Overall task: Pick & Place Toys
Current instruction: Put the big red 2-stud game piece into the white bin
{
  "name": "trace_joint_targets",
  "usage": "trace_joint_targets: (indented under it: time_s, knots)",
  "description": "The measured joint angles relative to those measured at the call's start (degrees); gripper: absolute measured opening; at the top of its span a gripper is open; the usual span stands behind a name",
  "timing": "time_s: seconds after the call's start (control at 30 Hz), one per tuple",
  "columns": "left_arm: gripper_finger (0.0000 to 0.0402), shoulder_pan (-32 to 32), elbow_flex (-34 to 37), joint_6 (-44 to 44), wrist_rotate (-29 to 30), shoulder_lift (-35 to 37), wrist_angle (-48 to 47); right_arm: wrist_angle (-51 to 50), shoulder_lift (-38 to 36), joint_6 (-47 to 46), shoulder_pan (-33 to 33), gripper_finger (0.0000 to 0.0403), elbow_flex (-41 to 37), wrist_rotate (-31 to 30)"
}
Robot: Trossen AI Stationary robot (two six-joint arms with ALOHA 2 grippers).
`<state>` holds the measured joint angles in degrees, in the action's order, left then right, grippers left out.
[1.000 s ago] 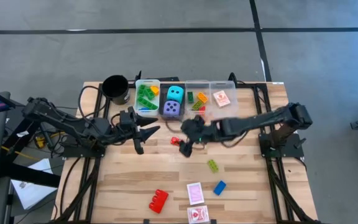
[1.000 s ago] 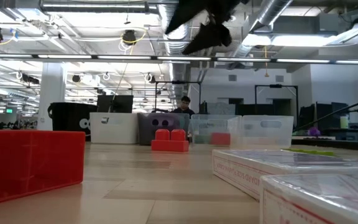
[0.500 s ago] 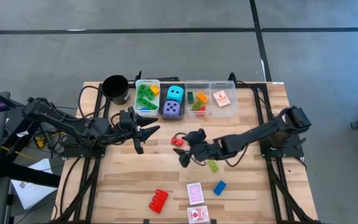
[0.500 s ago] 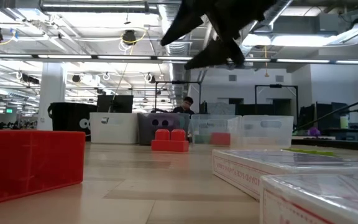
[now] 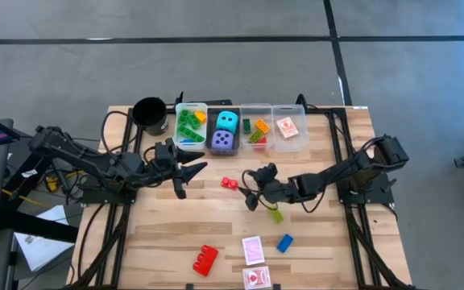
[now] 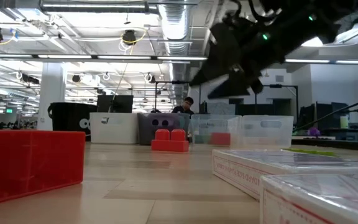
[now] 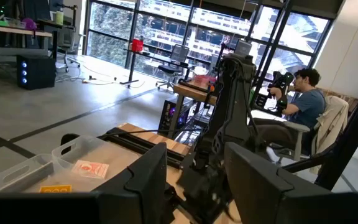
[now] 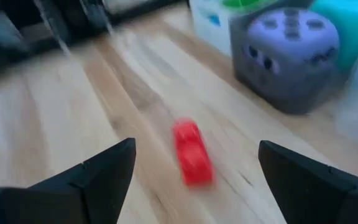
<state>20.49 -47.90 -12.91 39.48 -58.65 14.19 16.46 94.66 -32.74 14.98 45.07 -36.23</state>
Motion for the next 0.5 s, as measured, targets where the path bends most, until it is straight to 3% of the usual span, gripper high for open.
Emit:
trace_joint_targets:
  time_s: [0.3,0.5]
  knots:
    - [0.0154,0.00,0.00,-0.32,-0.02,0.00,0.25,13.35,6.85,7.90,-1.79,0.0333,-0.87,1.98]
    - [0.0154,0.00,0.00,-7.20,-0.04,0.00,0.16,20.45,14.26,9.42,-2.46,0.0333,-0.82,4.81]
